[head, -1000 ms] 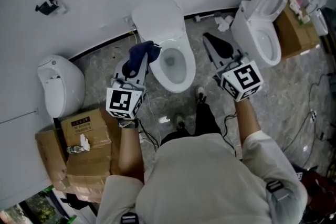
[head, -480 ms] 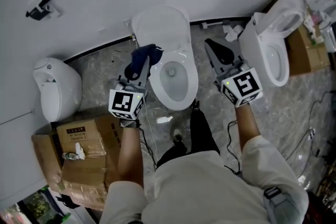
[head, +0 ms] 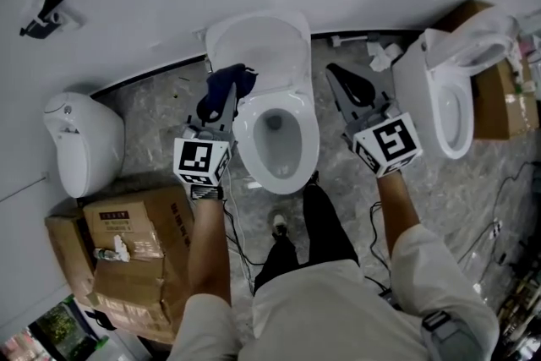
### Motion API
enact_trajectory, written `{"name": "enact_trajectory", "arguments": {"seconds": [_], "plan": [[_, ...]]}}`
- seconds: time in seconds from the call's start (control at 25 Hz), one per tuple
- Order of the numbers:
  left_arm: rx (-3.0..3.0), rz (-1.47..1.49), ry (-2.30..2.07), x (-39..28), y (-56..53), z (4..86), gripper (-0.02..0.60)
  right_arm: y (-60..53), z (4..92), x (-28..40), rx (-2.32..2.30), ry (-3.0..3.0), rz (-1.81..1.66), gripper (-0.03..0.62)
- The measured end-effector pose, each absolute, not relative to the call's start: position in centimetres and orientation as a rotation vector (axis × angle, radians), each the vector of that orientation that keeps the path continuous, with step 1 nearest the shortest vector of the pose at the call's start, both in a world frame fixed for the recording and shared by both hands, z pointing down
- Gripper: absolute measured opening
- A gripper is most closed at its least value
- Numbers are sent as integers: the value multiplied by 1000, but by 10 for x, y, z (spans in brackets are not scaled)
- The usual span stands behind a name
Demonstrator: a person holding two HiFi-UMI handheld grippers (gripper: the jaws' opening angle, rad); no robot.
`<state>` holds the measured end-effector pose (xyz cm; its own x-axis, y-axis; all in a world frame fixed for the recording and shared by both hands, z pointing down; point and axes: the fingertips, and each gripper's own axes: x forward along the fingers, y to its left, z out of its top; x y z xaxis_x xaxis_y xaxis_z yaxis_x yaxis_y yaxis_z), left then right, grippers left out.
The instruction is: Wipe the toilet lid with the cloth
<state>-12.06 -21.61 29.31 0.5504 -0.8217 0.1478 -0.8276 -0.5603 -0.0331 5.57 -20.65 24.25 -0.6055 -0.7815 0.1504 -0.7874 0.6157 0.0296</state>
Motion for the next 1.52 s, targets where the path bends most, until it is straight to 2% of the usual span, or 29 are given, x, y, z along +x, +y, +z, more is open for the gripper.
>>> {"name": "enact_trajectory", "arguments": {"seconds": [0.56, 1.04, 1.52], "plan": [[2559, 349, -1547, -137, -323, 402, 38, -279, 324, 65, 1268, -2664, 200, 29], [2456, 412, -1594, -147, -375, 459, 38, -307, 359, 64, 1206, -2657, 240, 29], [2586, 422, -1474, -93, -397, 465, 38, -309, 382, 85, 1241, -2632, 332, 29]]}}
